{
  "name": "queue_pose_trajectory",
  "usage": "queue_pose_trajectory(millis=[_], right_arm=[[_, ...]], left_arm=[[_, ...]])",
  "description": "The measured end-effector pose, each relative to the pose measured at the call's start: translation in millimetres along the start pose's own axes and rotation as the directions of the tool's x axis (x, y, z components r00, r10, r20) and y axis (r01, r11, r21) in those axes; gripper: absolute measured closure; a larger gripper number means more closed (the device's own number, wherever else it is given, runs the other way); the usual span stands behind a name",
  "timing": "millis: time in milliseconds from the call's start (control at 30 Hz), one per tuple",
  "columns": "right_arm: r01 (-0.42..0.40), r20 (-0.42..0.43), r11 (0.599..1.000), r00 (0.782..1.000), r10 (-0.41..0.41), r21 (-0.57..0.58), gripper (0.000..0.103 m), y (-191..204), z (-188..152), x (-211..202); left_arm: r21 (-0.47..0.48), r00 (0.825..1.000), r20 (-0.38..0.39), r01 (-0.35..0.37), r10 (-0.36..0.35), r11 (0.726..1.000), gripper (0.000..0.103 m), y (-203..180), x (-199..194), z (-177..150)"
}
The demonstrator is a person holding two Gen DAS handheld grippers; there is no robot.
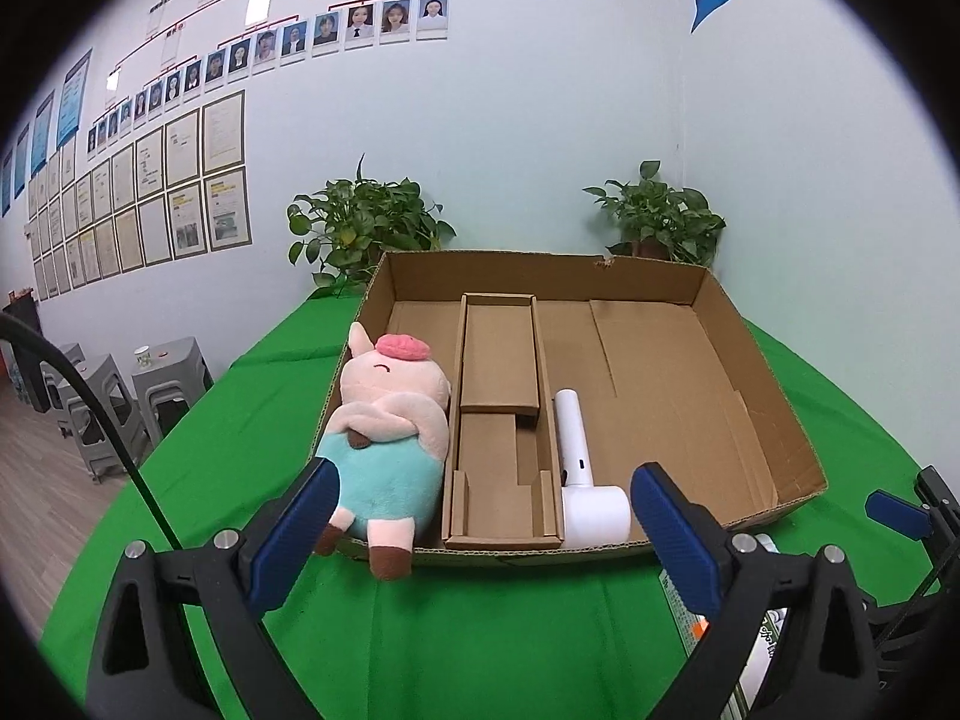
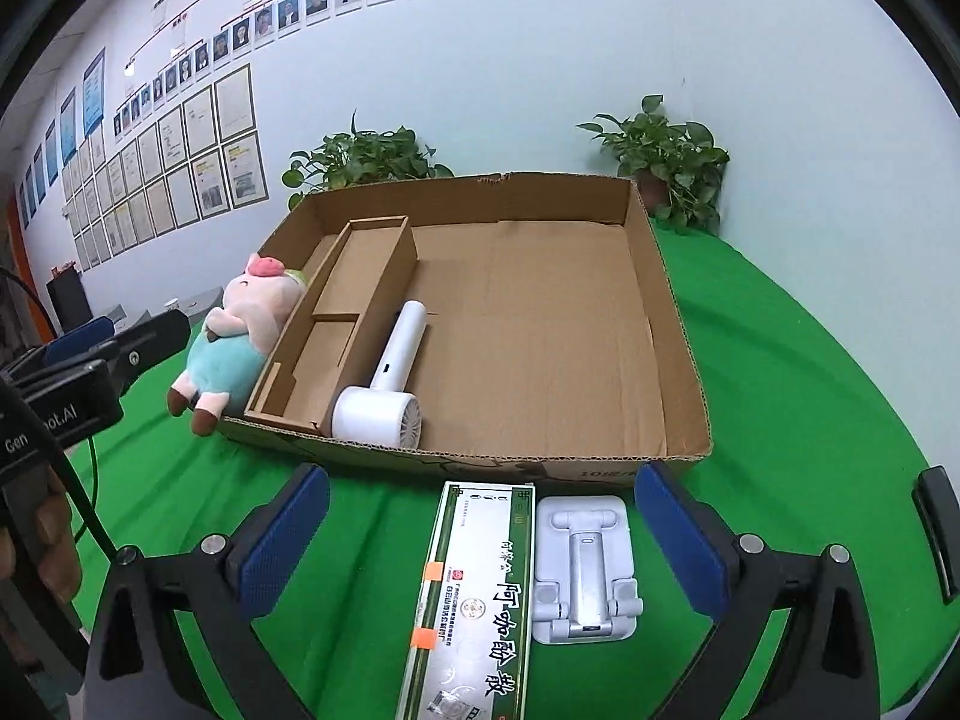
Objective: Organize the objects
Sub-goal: 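Withdraw the right tool and move it to the green-and-white medicine box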
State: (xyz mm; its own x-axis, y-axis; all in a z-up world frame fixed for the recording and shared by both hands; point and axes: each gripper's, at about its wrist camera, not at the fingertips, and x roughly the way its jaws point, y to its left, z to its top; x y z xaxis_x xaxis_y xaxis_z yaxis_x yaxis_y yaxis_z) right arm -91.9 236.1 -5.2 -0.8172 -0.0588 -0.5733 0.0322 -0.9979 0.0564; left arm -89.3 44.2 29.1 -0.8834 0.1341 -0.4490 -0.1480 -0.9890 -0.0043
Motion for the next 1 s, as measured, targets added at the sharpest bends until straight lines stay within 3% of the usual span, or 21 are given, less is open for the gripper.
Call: queue_pose_trajectory(millis=[167, 300, 433, 533, 633, 733, 867, 933, 1000], right_arm=[[-0.034, 0.014, 0.999, 0.999, 0.034, 0.008, 0.000, -1, -3, -1], [-0.135, 0.051, 0.990, 0.990, 0.133, 0.035, 0.000, -2, -2, -10], [-0.157, 0.059, 0.987, 0.986, 0.155, 0.020, 0.000, -2, -4, -14], [-0.207, 0.020, 0.978, 0.978, 0.207, 0.030, 0.000, -7, -10, -13], [-0.246, -0.044, 0.969, 0.968, 0.246, 0.022, 0.000, -9, -29, -12], [-0.230, -0.133, 0.973, 0.964, 0.228, 0.007, 0.000, -13, -55, -12], [-0.150, -0.209, 0.988, 0.967, 0.143, -0.019, 0.000, -17, -83, -10], [-0.165, -0.228, 0.986, 0.961, 0.157, -0.013, 0.001, -14, -89, -9], [-0.170, -0.232, 0.985, 0.959, 0.162, -0.014, 0.001, -11, -92, -10]], left_arm=[[0.021, 1.000, 0.001, -0.012, 0.012, 1.000, 0.005, -3, 4, -3], [0.022, 1.000, 0.026, -0.016, 0.016, 1.000, 0.005, -3, 4, -5], [0.022, 1.000, 0.024, -0.008, 0.007, 1.000, 0.005, -3, 5, -5], [0.000, 0.999, -0.014, 0.041, -0.041, 0.999, 0.005, 1, 11, -9], [-0.018, 0.987, -0.097, 0.126, -0.127, 0.992, 0.005, 6, 19, -20], [-0.020, 0.960, -0.194, 0.203, -0.203, 0.979, 0.005, 7, 30, -36], [-0.102, 0.888, -0.331, 0.303, -0.320, 0.947, 0.005, 4, 52, -55], [-0.155, 0.853, -0.365, 0.340, -0.374, 0.928, 0.005, 0, 59, -61], [-0.190, 0.835, -0.376, 0.356, -0.402, 0.915, 0.005, -4, 62, -66]])
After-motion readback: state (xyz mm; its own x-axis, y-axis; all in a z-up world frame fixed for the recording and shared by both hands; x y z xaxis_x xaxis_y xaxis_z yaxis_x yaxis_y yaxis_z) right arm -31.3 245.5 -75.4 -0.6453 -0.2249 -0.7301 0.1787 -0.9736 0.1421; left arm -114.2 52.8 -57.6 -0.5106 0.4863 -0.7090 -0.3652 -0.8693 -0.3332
